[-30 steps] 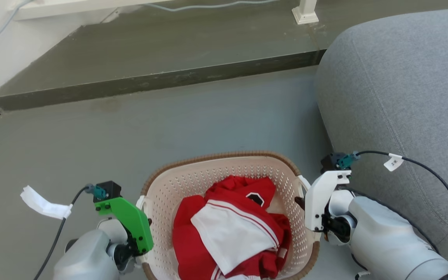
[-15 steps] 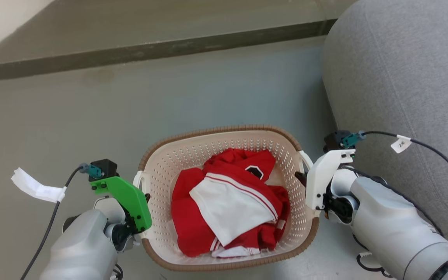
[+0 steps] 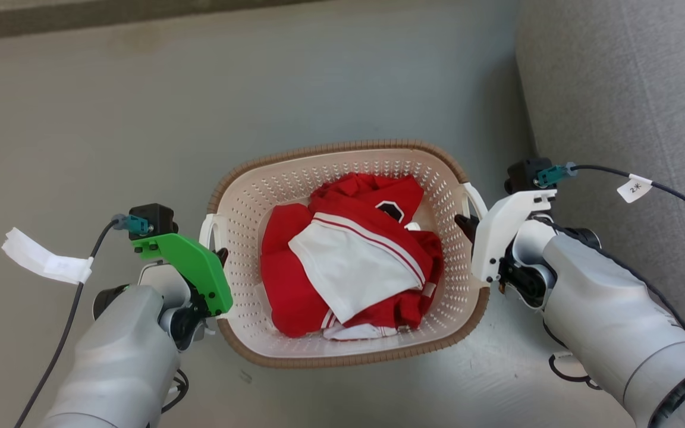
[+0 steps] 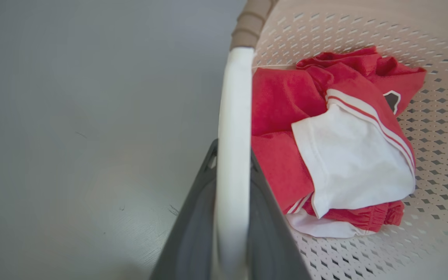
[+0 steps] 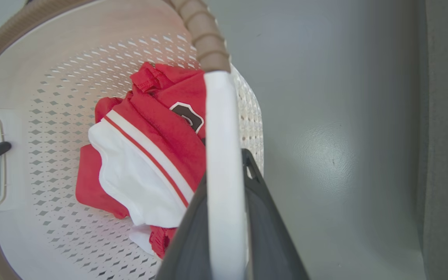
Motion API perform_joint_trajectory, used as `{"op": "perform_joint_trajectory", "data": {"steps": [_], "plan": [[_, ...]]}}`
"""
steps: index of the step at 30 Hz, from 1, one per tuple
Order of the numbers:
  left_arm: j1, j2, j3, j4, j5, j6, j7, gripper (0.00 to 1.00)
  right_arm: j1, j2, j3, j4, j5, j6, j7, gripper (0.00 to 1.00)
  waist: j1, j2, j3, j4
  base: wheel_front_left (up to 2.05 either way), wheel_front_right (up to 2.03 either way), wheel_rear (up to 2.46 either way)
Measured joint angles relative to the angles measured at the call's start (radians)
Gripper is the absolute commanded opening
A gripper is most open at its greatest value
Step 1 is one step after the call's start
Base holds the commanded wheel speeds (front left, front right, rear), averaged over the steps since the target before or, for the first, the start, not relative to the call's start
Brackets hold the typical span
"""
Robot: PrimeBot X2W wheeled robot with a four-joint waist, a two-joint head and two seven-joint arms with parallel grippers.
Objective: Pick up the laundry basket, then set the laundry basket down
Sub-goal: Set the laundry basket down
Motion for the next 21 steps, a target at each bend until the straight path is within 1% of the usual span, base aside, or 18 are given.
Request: {"op": "perform_joint_trajectory", "data": {"steps": [21], "plan": [[-0.113, 0.002, -0.001, -0.006, 0.026, 0.000, -0.098, 0.00, -0.102, -0.012, 0.001, -0.005, 0.000, 0.000, -0.124, 0.00, 0.0000, 0.0000, 0.236, 0.011, 0.00, 0.00, 0.00]]}}
